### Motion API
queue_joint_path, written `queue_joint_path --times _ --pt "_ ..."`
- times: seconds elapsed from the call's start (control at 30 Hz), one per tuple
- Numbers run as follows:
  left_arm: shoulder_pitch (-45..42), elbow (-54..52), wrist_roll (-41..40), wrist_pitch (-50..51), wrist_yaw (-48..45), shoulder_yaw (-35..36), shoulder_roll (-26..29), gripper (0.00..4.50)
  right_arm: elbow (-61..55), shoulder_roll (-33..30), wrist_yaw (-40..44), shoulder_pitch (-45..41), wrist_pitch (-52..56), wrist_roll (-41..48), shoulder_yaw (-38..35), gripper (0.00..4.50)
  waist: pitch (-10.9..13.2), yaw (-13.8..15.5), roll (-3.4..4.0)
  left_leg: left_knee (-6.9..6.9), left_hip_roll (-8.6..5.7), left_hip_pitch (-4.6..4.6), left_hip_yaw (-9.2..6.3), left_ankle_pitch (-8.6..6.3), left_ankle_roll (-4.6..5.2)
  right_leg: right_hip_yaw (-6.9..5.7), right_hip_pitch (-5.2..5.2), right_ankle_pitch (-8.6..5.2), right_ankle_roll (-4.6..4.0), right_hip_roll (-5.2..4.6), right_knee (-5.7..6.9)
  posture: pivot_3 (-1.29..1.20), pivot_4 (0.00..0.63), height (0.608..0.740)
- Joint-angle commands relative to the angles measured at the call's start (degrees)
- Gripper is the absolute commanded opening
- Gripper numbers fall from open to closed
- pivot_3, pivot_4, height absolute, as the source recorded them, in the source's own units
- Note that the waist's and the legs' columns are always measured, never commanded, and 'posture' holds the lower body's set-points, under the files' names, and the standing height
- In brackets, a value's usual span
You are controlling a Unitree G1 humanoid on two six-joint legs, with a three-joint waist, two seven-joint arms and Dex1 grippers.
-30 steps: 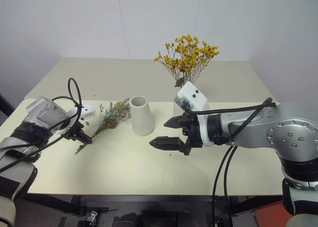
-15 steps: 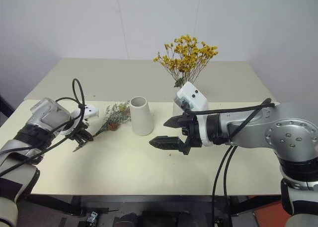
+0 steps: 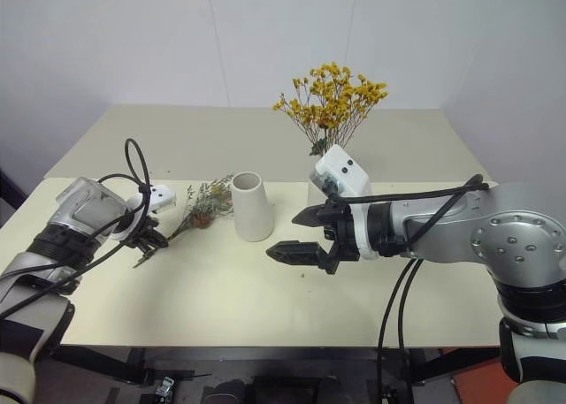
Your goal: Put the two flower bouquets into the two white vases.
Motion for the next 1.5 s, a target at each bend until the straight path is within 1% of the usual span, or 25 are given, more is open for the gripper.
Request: queue_joint_path --times 0.03,0.13,0.17,0.27,0.4,0.67,0.77,0.9,1.0,1.07,1.13,1.27,1.33,1.5 --pt "-2.79 1.24 -0.01 -0.01 5.01 3.50 -0.17 0.01 -0.37 -0.10 0.50 -0.26 -0.58 -0.32 -1.18 4.50 0.02 -0.27 -0.03 0.00 0.01 -0.01 0.00 0.00 0.00 0.00 0.00 0.00 0.00 0.01 -0.01 0.00 0.150 0.740" --pt "-4.60 0.52 -0.39 -0.06 6.80 4.74 -0.11 0.01 -0.37 -0.11 0.65 -0.25 -0.60 -0.60 -1.24 4.50 0.06 -0.42 -0.11 -0.01 0.00 -0.16 0.00 0.00 0.00 0.00 -0.12 0.06 -0.10 0.00 -0.04 0.00 0.150 0.740" --pt "-5.24 0.58 -0.51 -0.19 7.89 5.44 -0.32 0.01 -0.42 -0.12 0.71 -0.24 -0.62 -0.74 -1.28 4.50 0.07 -0.44 -0.12 -0.01 0.00 -0.26 0.00 0.00 0.00 -0.01 -0.19 0.20 -0.33 0.00 -0.06 0.00 0.150 0.740" --pt "-6.90 -0.21 -1.39 -0.66 10.33 7.84 -0.64 0.01 -0.54 -0.07 0.79 -0.28 -0.78 -1.17 -1.49 4.50 0.09 -0.42 -0.16 0.00 -0.01 -0.43 0.00 0.00 0.00 -0.02 -0.34 0.24 -0.35 -0.01 -0.09 0.00 0.150 0.740" --pt "-7.99 -2.34 -3.46 -1.50 12.07 11.30 -0.85 0.01 -0.49 -0.22 0.80 -0.47 -0.95 -1.51 -2.01 4.50 0.11 -0.40 -0.20 0.00 -0.02 -0.43 0.00 0.00 0.00 -0.02 -0.33 0.25 -0.35 -0.02 -0.10 0.00 0.150 0.740" --pt "-9.80 -4.50 -7.16 -5.43 22.35 20.94 -2.90 0.01 -0.30 -0.67 0.54 -0.66 -1.19 -2.09 -3.12 4.50 0.18 -0.48 -0.31 -0.01 -0.01 -0.42 -0.01 0.00 0.00 -0.02 -0.33 0.26 -0.34 -0.02 -0.11 0.00 0.150 0.740" --pt "-8.32 -7.15 -10.56 -9.36 25.12 26.04 -4.32 0.01 -0.52 -0.45 0.19 -0.48 -1.37 -2.19 -3.38 4.50 0.20 -0.39 -0.35 -0.01 -0.01 -0.41 -0.02 0.00 0.00 -0.03 -0.33 0.27 -0.35 -0.02 -0.10 0.00 0.150 0.740" --pt "-6.69 -10.19 -15.55 -12.04 27.36 31.97 -7.08 0.01 -0.78 -0.04 -0.59 -0.36 -1.77 -2.27 -3.64 4.50 0.20 -0.39 -0.35 0.00 -0.02 -0.41 -0.02 0.00 0.00 -0.03 -0.31 0.28 -0.35 -0.04 -0.12 0.00 0.150 0.740" --pt "-4.78 -13.12 -20.72 -15.91 26.24 35.80 -9.90 0.01 -0.67 0.20 -1.43 -0.42 -1.94 -2.08 -3.74 4.50 0.21 -0.38 -0.36 0.01 -0.02 -0.41 -0.02 0.00 0.00 -0.03 -0.30 0.28 -0.36 -0.04 -0.10 0.00 0.150 0.740" --pt "-3.43 -13.41 -22.54 -19.84 24.80 36.24 -10.97 0.01 -0.76 0.33 -2.03 -0.49 -2.07 -2.12 -3.84 4.50 0.21 -0.39 -0.36 0.02 -0.02 -0.40 -0.02 0.00 0.00 -0.03 -0.28 0.29 -0.36 -0.04 -0.11 0.00 0.150 0.740" --pt "-3.91 -12.04 -24.76 -20.48 24.67 37.26 -12.08 0.01 -0.88 0.43 -2.47 -0.50 -2.22 -2.21 -4.00 4.50 0.21 -0.39 -0.37 0.02 -0.02 -0.39 -0.01 0.00 0.00 -0.02 -0.28 0.30 -0.36 -0.04 -0.10 0.00 0.150 0.740" --pt "-4.31 -10.89 -29.16 -23.67 21.48 37.86 -14.42 0.01 -1.40 0.87 -3.79 -0.33 -2.97 -2.21 -4.81 4.50 0.21 -0.37 -0.37 0.01 -0.03 -0.40 -0.01 0.00 0.00 -0.02 -0.27 0.30 -0.36 -0.04 -0.12 0.00 0.150 0.740" --pt "-3.84 -10.78 -30.78 -27.09 19.11 37.85 -15.16 0.01 -1.47 1.16 -4.84 -0.32 -3.29 -2.01 -5.17 4.50 0.21 -0.39 -0.37 0.02 -0.03 -0.38 -0.01 0.00 0.00 -0.03 -0.25 0.30 -0.35 -0.04 -0.13 0.00 0.150 0.740" --pt "-5.85 -8.35 -37.09 -26.21 12.26 38.42 -16.24 0.01 -2.04 1.28 -7.26 0.41 -4.33 -1.68 -5.92 4.50 0.21 -0.41 -0.37 0.02 -0.03 -0.37 -0.02 0.00 0.00 -0.03 -0.24 0.30 -0.35 -0.03 -0.12 0.00 0.150 0.740"
